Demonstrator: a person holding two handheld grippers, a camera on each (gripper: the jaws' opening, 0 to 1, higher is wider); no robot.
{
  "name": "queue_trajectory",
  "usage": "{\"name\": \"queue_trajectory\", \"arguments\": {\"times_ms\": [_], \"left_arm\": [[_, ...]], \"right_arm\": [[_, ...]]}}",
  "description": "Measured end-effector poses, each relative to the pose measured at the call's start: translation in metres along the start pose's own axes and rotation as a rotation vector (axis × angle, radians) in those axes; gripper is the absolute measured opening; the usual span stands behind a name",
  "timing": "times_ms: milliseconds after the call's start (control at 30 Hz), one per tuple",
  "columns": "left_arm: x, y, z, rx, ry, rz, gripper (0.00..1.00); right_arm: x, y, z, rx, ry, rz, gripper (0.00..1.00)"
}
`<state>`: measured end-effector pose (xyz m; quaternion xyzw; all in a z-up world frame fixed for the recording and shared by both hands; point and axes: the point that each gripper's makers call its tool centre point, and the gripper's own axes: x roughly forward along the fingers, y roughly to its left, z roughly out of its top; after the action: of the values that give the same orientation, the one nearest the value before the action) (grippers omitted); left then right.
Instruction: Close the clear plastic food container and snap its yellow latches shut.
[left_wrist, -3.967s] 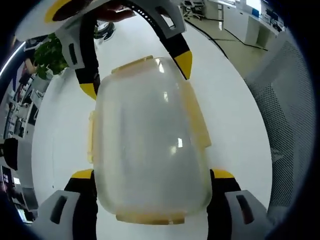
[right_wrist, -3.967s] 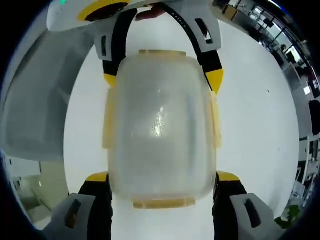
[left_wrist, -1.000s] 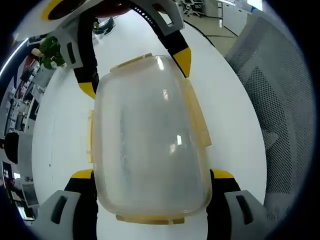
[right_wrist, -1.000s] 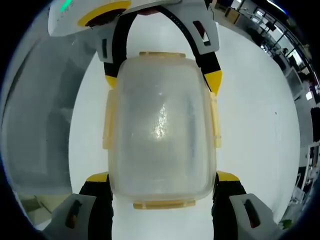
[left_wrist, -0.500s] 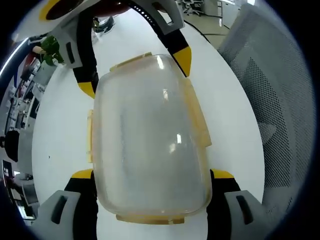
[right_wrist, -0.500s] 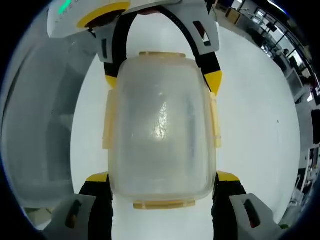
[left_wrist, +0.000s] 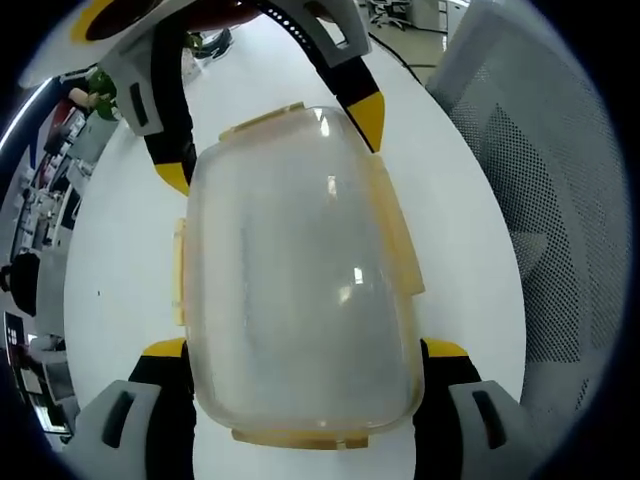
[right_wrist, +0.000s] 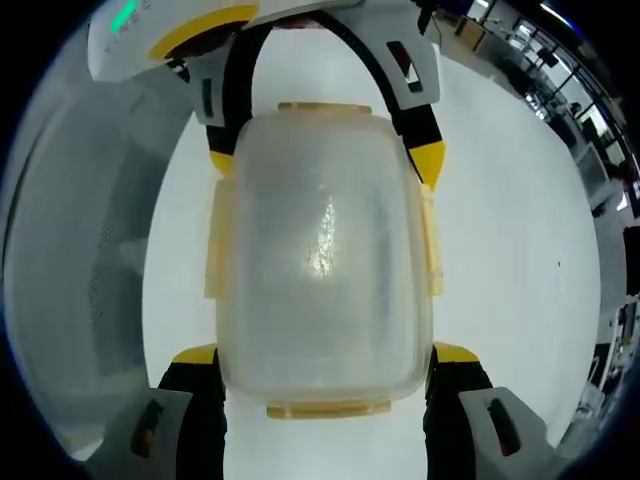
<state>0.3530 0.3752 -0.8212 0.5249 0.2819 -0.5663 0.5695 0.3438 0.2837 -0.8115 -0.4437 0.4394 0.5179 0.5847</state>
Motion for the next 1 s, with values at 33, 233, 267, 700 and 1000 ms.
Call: {"name": "queue_trajectory", "arguments": {"times_ms": [33, 233, 267, 700, 1000], "left_arm": [[-0.001, 0.0, -0.001, -0.001, 0.0, 0.001, 0.92], [-0.003, -0.002, -0.009, -0.005, 0.008, 0.003, 0.92], [-0.003, -0.002, -0.01, -0.006, 0.009, 0.004, 0.92], [-0.005, -0.003, -0.015, -0.023, 0.007, 0.014, 0.92], [-0.004, -0.002, -0.016, -0.026, 0.006, 0.013, 0.93]], "right_arm": [[0.001, 0.0, 0.002, -0.001, -0.001, 0.0, 0.82], [0.003, 0.001, 0.011, -0.005, 0.0, 0.0, 0.82], [0.003, 0.001, 0.012, -0.006, 0.001, 0.0, 0.82], [0.005, 0.002, 0.018, -0.001, -0.004, -0.002, 0.82], [0.005, 0.001, 0.019, 0.003, -0.009, 0.0, 0.82]]}}
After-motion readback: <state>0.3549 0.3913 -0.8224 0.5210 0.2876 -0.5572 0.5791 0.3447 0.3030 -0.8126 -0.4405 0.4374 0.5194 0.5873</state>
